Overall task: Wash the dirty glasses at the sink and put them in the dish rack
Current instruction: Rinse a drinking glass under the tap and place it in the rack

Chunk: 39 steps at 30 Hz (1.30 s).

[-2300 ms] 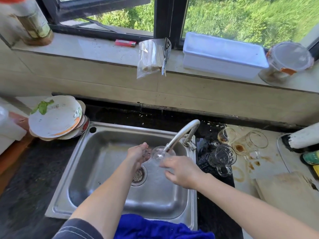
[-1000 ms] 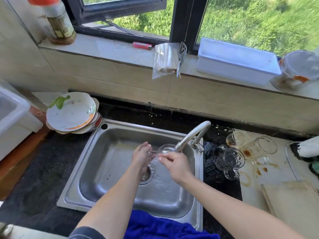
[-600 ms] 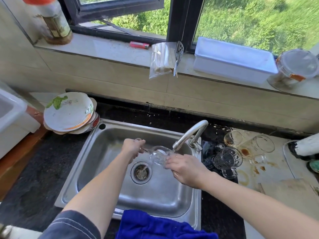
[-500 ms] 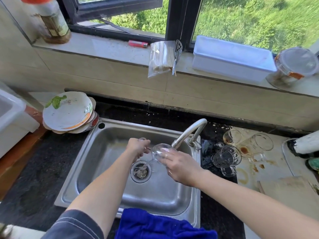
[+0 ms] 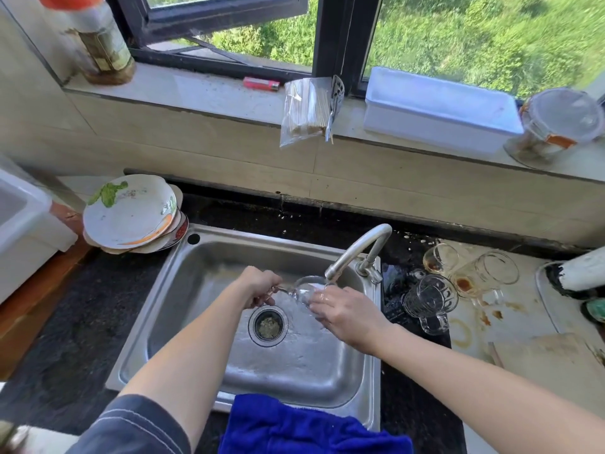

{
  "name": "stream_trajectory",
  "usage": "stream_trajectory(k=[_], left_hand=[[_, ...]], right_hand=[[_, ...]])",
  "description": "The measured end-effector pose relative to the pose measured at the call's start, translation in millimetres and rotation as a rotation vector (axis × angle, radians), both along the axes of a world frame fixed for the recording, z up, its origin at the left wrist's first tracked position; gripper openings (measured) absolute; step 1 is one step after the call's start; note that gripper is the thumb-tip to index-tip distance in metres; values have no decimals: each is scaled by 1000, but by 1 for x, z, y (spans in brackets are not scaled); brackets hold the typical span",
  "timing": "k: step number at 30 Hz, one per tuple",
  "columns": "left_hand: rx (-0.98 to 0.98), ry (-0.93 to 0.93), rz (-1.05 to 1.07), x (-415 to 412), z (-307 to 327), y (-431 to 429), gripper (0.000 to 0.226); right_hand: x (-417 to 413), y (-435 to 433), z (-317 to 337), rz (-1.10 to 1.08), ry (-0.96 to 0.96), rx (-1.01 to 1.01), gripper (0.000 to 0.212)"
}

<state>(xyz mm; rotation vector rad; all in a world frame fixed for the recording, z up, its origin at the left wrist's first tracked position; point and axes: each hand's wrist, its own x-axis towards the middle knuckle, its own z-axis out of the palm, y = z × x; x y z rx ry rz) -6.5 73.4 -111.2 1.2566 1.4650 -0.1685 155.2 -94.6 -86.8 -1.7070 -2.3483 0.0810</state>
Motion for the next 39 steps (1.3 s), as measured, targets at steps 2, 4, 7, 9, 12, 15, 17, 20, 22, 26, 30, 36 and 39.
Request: stream_trajectory(k=[2,4,7,9,12,15,17,20,22,26,30,36,39], left_hand=[[-100,-138,104,0,-1,-6,24],[-199,-363,304,-2,-10,-14,31],[-139,-570,556,2,-24,-31,25],[-82,-587,633,8,-25,-38,19],[-45,-497,628,6,-22,-30,14],[-66,-400,434,5,-7,-24,5],[-74,-344,301,7,3,-24,7],[-29,-237,227,-1,1,-10,12],[24,-151,191,-7,-3,-5,12],[-29,-134,100,5,0,-13,7],[12,-43,80,-10,2,1,8],[-143,-93,196,-7,-1,-16,16],[-114,-115,245,-13,2,-20,21]], right_hand=[[-7,6,7,-180,216,-168,19],[-13,12,12,-494,619,-351,26],[-24,22,18,-861,1131,-416,30],[-36,26,25,-945,1320,-450,27],[-39,14,34,-650,1105,-479,21],[-27,2,31,-221,296,-366,39],[-24,3,22,-98,79,-161,45],[-17,2,17,-3,36,-130,32],[-11,-2,16,21,33,-130,27],[-24,5,18,15,24,-17,35],[-8,-8,14,62,75,-44,37],[-18,9,16,-493,497,-516,25],[-12,8,15,-745,904,-598,29]])
